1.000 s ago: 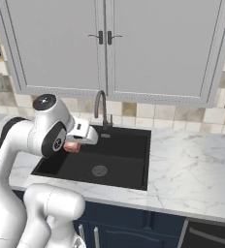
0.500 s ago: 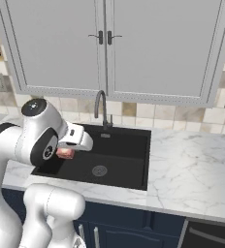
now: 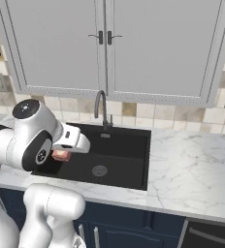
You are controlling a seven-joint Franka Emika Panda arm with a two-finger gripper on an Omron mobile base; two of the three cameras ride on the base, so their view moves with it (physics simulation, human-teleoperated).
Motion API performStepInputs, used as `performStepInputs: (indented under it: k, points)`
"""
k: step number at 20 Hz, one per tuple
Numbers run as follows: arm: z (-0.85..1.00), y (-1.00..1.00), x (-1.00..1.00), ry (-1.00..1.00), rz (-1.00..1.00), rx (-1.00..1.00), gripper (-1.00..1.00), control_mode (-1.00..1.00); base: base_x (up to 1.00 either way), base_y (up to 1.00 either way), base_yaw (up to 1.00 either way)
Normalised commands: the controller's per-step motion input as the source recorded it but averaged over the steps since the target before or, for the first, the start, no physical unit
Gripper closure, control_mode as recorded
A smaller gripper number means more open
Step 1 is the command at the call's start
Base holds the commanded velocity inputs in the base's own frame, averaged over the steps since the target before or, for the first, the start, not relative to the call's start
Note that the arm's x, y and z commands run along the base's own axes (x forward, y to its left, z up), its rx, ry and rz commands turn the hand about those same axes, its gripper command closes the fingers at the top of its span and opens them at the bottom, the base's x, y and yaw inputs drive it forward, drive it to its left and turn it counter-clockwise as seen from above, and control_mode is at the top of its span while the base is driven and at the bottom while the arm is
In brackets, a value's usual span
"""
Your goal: Pick up the sponge and bar soap from the sink, and place them back in the cabinet, and close the cabinet door.
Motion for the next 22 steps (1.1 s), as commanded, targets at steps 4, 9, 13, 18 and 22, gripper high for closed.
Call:
performStepInputs:
  k: [4,9,13,18,22]
  points:
    - [0.42,0.0,-0.03,0.0,0.0,0.0,1.0,-1.0,0.0,0.0,0.0]
    - [0.35,0.0,-0.19,0.0,0.0,0.0,1.0,-1.0,0.0,0.0,0.0]
    - [0.19,0.0,-0.38,0.0,0.0,0.0,1.0,-1.0,0.0,0.0,0.0]
    - [0.01,0.0,-0.29,0.0,0.0,0.0,1.0,1.0,-0.25,0.0,0.0]
    - [0.0,0.0,0.0,0.0,0.0,0.0,1.0,1.0,-0.73,-0.02,0.03]
